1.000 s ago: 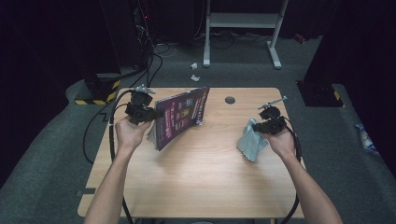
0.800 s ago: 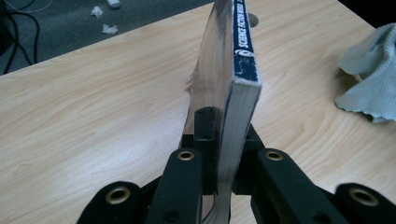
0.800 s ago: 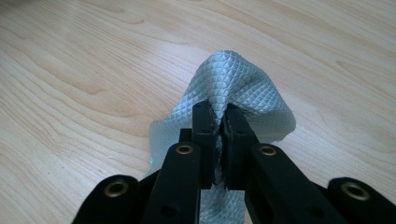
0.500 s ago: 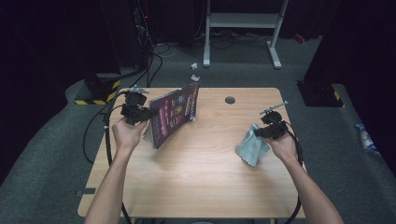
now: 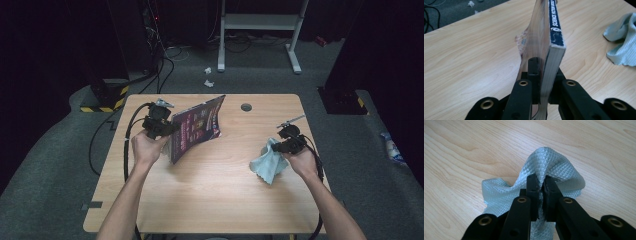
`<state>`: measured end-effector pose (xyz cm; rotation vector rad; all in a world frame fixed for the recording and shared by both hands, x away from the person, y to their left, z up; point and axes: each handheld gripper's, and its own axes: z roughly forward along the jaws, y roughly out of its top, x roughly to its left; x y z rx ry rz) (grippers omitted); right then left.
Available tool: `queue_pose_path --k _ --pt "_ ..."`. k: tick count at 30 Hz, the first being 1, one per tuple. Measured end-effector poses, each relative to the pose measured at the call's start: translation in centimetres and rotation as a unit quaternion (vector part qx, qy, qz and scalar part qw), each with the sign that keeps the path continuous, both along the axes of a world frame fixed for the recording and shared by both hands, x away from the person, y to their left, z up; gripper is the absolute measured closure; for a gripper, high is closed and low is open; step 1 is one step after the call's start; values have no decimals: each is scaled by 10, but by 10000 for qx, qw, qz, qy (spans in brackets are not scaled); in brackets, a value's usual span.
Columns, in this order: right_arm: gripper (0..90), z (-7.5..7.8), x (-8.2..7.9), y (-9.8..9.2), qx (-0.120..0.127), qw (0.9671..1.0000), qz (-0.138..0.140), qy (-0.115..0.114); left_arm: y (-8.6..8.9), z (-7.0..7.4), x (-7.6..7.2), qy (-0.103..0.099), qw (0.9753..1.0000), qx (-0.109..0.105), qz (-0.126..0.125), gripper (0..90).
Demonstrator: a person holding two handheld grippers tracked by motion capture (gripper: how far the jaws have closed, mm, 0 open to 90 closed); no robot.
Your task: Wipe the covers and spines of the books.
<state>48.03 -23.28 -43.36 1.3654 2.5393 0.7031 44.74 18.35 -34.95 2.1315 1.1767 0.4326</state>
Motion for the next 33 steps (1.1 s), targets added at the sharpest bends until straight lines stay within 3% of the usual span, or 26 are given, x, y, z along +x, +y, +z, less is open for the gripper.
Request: queue_pose_path --k 4,13,20,27,33 --pt "845 -2 -1 -1 12 10000 3 15 -9 -7 -1 25 9999 23 -112 837" --pt "836 -8 -1 0 9 9999 68 82 -9 -6 -1 6 10000 -22 -69 837" --pt "749 -12 0 0 92 9994 53 334 -8 -6 -1 16 9999 -69 -74 837" --pt "647 -10 -2 0 162 9995 54 248 -8 -8 -3 10 9999 -86 -62 836" --pt "635 -9 -4 1 192 9996 102 192 -10 -13 -5 -9 9999 -94 -100 835"
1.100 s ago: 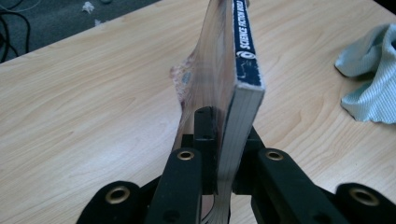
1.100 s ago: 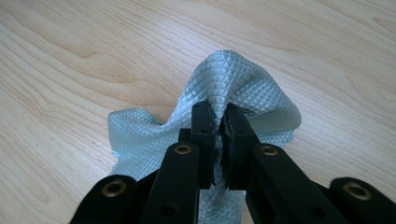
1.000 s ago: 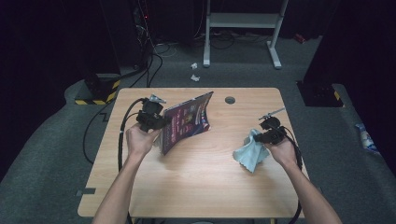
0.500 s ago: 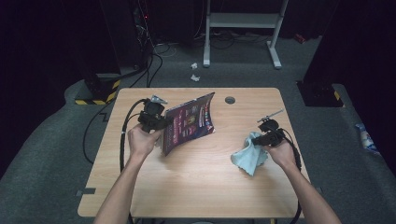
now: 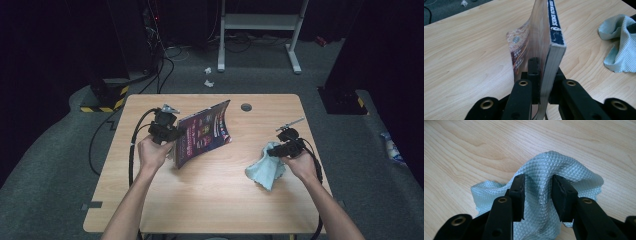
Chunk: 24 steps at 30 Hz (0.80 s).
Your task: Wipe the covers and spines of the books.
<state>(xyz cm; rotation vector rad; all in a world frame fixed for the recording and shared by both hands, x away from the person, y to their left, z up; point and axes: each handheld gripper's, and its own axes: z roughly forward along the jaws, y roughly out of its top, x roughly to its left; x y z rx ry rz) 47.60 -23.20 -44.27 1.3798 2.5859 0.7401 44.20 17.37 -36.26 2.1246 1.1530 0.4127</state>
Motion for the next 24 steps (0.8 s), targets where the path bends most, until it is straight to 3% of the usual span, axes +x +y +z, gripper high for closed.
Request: queue_pose_path --k 6,14,24 --pt "634 0 -1 1 22 10000 -7 -10 -3 -5 -4 -23 10000 38 -49 834" --pt "625 -3 -4 -2 110 9999 -48 -40 -8 -28 -7 189 9998 85 -65 834" --pt "612 -6 -15 -12 294 9993 -177 -175 -13 -45 -12 266 9996 69 -82 834"
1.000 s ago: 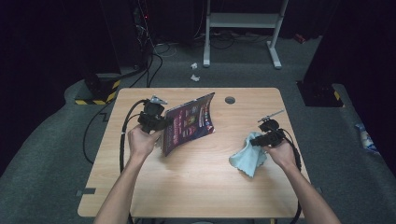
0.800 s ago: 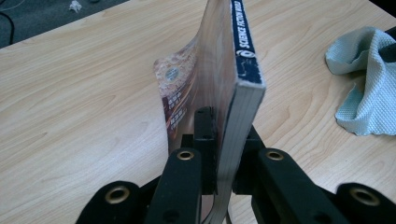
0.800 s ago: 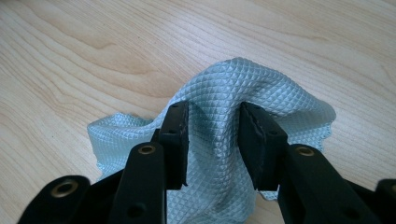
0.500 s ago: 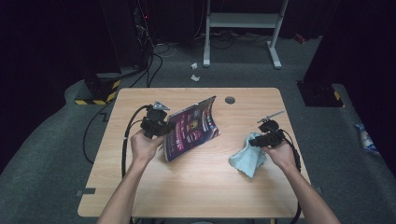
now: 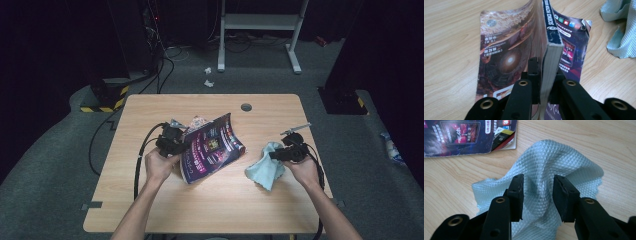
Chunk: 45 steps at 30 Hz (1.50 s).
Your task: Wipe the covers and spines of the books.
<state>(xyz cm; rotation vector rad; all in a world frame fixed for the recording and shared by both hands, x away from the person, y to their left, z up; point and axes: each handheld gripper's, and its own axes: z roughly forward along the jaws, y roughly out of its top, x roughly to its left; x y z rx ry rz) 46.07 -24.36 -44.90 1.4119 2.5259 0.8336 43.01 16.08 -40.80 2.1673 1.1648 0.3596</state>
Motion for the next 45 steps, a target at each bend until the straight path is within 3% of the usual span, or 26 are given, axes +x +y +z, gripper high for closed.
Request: queue_pose_path --k 6,12,17,32,39,45 --pt "618 -2 -8 -4 19 9999 -36 -104 -1 -12 -5 58 10000 -63 -1 831" --pt "793 -3 -20 -4 -196 9992 75 -342 -8 -22 -10 101 9999 -35 -49 823" --pt "847 -9 -24 2 -437 9982 204 -355 -12 -32 -15 191 9998 -48 -81 811" --pt "846 -19 -21 0 -879 9957 65 -287 -21 -53 -27 405 9988 -94 -270 761" --pt "786 -13 -24 -4 -696 9971 -48 -308 -19 -50 -30 346 9988 -165 -298 680" --pt "714 0 -26 8 -525 9978 -64 -388 -14 -49 -29 330 9989 -167 -278 624"
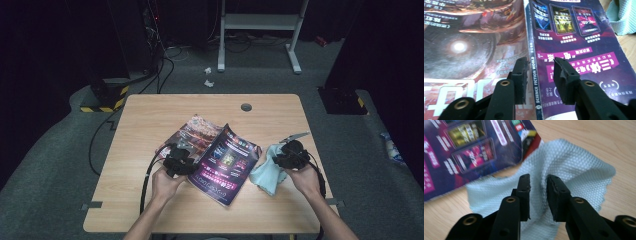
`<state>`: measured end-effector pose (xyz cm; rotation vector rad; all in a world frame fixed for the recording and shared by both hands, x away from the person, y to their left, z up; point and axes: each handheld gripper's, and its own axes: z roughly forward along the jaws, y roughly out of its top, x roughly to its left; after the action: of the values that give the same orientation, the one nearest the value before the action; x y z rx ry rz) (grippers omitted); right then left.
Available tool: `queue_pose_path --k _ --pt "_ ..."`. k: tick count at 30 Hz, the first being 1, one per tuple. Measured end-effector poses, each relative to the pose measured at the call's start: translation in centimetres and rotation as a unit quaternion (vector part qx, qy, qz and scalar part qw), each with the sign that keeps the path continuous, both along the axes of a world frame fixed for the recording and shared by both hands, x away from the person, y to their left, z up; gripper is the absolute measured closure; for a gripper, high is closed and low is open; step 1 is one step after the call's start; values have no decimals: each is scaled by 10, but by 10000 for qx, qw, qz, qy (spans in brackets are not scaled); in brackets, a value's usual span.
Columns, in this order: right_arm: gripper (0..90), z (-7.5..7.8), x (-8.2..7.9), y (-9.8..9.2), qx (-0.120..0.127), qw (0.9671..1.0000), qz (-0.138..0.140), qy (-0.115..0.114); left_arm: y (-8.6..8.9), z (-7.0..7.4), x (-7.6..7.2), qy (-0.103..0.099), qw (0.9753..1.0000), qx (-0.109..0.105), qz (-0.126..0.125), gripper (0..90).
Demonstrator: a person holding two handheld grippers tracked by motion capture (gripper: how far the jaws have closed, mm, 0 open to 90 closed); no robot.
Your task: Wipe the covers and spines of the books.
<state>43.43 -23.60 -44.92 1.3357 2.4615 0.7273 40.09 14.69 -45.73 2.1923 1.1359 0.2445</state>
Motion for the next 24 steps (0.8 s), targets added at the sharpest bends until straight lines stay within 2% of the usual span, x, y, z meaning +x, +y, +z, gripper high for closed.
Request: queue_pose_path --k 6,8,10,14,15,20,24 --pt "664 15 -1 19 250 9996 113 -67 16 4 4 -42 9995 -180 270 592" --pt "666 19 -2 31 237 9993 280 -70 22 4 6 -28 9990 -192 397 592" --pt "668 19 -2 46 150 9988 466 -3 27 1 11 53 9986 -73 512 580" --pt "668 8 -1 68 -17 9975 667 211 32 -10 19 272 9975 122 636 555" --pt "670 2 0 74 -133 9968 747 263 32 -12 19 291 9974 138 642 549" --pt "672 -20 8 88 -434 9942 761 625 27 -22 19 423 9973 171 576 531" --pt "667 -29 15 90 -601 9934 623 757 21 -27 17 463 9975 226 493 525"
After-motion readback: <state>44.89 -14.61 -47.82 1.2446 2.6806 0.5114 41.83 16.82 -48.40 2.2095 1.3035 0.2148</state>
